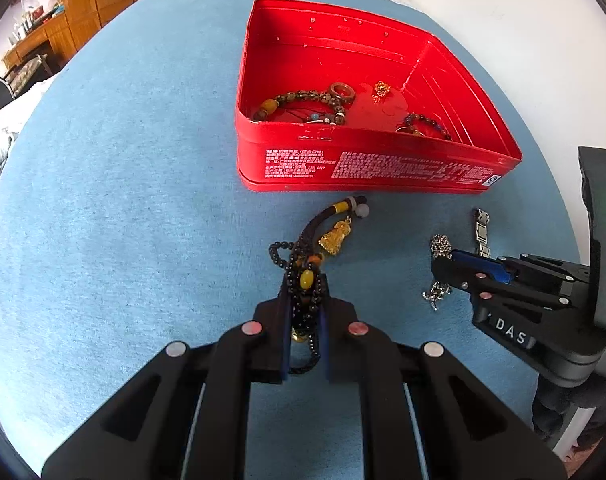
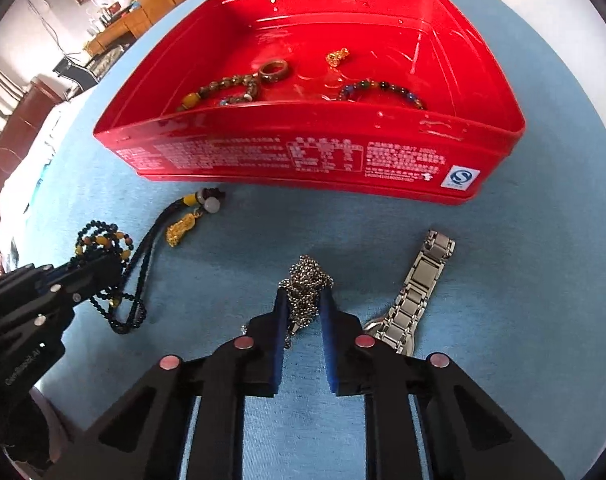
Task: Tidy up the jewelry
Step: 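Hold the necklace with the left tool while the right tool grasps the silver chain, then lower the necklace into the red tin while the right tool drops the silver chain there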
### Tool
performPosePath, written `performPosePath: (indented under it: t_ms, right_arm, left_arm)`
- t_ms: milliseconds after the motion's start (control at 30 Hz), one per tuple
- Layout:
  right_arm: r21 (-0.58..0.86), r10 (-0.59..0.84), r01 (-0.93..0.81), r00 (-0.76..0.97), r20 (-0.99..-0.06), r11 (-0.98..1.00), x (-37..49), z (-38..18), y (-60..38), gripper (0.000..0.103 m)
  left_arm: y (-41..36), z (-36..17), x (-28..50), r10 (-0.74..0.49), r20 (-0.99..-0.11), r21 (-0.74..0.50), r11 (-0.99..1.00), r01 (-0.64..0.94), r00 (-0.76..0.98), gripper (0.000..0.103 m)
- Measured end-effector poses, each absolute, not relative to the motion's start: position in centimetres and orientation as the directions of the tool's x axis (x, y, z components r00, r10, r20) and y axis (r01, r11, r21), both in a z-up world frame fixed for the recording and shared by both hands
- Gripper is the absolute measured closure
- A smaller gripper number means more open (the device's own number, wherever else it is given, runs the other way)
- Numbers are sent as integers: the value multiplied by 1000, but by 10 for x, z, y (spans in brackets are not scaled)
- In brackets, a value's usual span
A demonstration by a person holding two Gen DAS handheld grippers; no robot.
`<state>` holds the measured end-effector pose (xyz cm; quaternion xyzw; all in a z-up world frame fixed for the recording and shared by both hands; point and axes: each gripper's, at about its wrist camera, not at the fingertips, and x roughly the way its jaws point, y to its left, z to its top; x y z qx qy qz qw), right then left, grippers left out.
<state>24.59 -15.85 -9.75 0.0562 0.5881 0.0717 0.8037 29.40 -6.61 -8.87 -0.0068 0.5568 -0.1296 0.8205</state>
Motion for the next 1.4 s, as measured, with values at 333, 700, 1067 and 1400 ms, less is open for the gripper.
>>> performPosePath:
  t_ms: [333, 700, 1067, 1400]
  right_arm:
    - [186, 195, -60, 328, -924, 981, 226, -74, -161, 88]
    - [165, 184, -81, 424, -887, 983, 204, -24, -169, 89]
    - [162, 181, -82, 517, -837, 983, 212, 36, -175, 89]
    - [174, 175, -57, 569, -804, 983, 260, 68, -186, 89]
  left_arm:
    - [-62, -67, 278, -212, -893, -140, 969, 202, 398, 94]
    - [-62, -34, 256, -217, -865, -131, 968, 213, 453, 94]
    - [-67, 10, 264, -218, -821, -121, 969, 213, 527, 94]
    - [-83, 41, 322, -199, -791, -107, 976, 189, 579, 94]
